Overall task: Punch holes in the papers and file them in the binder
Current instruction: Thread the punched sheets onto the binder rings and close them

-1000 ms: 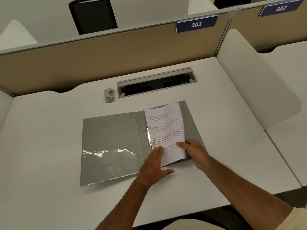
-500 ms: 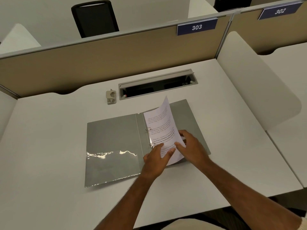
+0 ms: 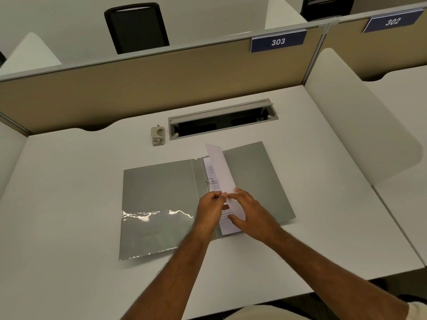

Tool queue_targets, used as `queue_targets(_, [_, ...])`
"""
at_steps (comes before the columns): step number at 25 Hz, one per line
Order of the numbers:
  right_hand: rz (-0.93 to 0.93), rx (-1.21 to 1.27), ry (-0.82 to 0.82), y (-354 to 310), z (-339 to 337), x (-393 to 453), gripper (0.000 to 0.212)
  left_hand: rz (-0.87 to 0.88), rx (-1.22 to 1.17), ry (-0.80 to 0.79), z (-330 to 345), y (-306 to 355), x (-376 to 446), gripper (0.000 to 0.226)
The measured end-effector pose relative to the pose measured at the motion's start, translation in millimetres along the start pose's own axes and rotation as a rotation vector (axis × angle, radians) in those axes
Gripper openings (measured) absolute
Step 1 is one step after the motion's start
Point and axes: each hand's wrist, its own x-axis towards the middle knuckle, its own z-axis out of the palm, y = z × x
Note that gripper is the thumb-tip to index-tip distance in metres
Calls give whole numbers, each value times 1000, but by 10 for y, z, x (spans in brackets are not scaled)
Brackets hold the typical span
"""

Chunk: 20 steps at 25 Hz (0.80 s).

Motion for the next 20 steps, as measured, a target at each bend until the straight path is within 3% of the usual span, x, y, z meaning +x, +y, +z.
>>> queue_targets(8, [72,108,-25,-43,37,33,90,-131,-97,13,-110,-18,-14,20])
queue_targets(20, [91,157,-10,-19,61,45,80,-79,-66,49,-165,-19,-15,23])
